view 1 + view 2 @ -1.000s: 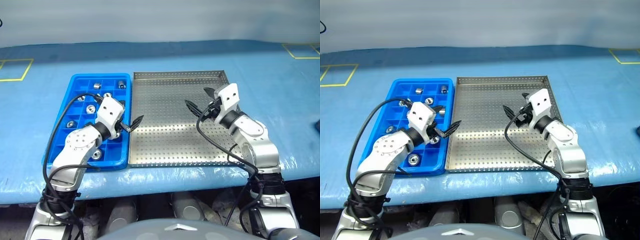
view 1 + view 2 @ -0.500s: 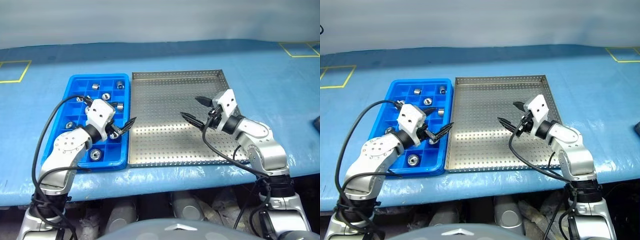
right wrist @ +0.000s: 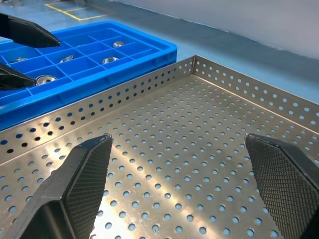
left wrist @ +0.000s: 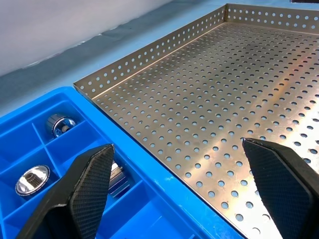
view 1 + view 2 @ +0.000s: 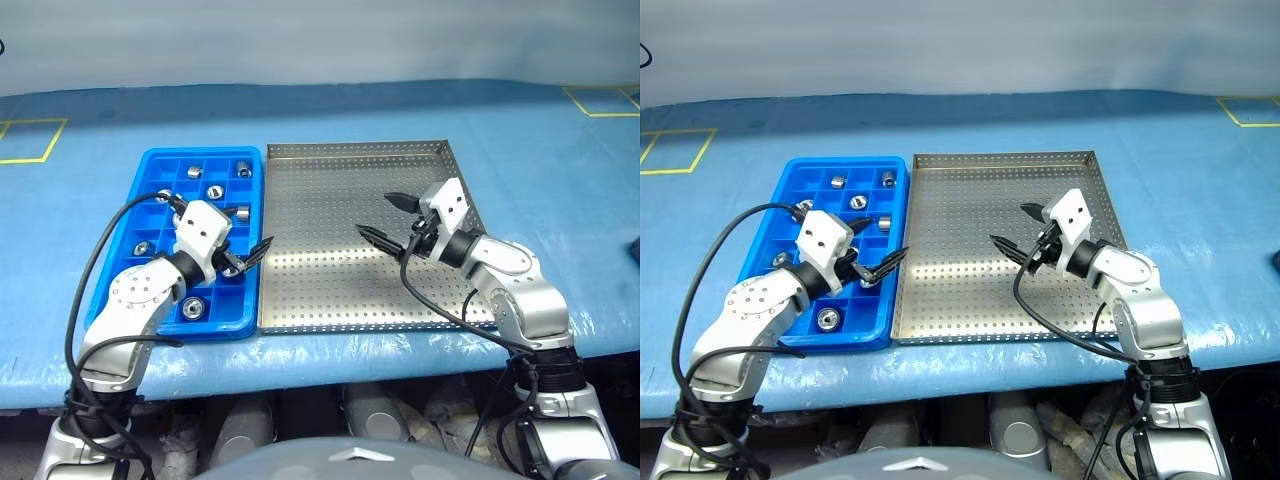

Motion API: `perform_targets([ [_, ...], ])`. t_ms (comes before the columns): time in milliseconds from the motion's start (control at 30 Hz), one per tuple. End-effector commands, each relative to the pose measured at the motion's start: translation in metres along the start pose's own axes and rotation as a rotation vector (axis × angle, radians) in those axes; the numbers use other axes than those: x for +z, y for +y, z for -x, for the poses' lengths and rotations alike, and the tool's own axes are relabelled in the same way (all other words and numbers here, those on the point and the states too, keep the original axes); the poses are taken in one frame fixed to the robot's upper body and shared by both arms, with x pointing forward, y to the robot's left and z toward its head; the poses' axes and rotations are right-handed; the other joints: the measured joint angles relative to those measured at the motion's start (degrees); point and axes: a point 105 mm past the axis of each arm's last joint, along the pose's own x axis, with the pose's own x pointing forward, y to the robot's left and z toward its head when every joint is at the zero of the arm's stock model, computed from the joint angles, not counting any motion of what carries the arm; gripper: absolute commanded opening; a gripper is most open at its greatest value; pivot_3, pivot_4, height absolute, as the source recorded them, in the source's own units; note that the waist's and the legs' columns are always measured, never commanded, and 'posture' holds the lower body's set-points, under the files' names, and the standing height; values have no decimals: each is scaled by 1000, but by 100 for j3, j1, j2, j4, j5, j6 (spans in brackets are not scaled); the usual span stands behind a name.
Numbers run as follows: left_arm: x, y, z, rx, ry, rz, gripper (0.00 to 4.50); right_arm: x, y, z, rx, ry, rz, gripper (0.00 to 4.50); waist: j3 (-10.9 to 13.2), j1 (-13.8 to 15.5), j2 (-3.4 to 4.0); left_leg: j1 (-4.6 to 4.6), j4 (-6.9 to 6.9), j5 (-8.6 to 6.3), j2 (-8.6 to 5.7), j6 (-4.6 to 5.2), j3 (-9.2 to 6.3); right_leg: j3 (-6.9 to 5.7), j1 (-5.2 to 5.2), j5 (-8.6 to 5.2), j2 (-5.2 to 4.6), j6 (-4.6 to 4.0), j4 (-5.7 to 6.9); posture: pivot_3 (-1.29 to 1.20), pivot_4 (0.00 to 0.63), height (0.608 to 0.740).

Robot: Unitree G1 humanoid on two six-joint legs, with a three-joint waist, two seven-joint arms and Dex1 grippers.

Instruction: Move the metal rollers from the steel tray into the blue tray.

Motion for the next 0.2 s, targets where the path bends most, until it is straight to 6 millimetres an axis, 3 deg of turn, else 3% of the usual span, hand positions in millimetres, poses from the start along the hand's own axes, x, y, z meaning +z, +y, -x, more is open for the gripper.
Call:
perform_targets([
  [33, 16, -2, 0, -5, -56, -34, 4500, 14, 0, 0, 2, -51, 37, 4474, 0, -1, 0, 0, 0, 0, 0, 0, 0, 0, 0, 0, 0, 0, 0, -205, 150, 740],
  [200, 16, -3, -1, -8, -57, -35, 4500, 14, 0, 0, -2, -52, 41, 4474, 0, -5, 0, 0, 0, 0, 0, 0, 1, 1, 0, 0, 0, 0, 0, -206, 150, 740],
])
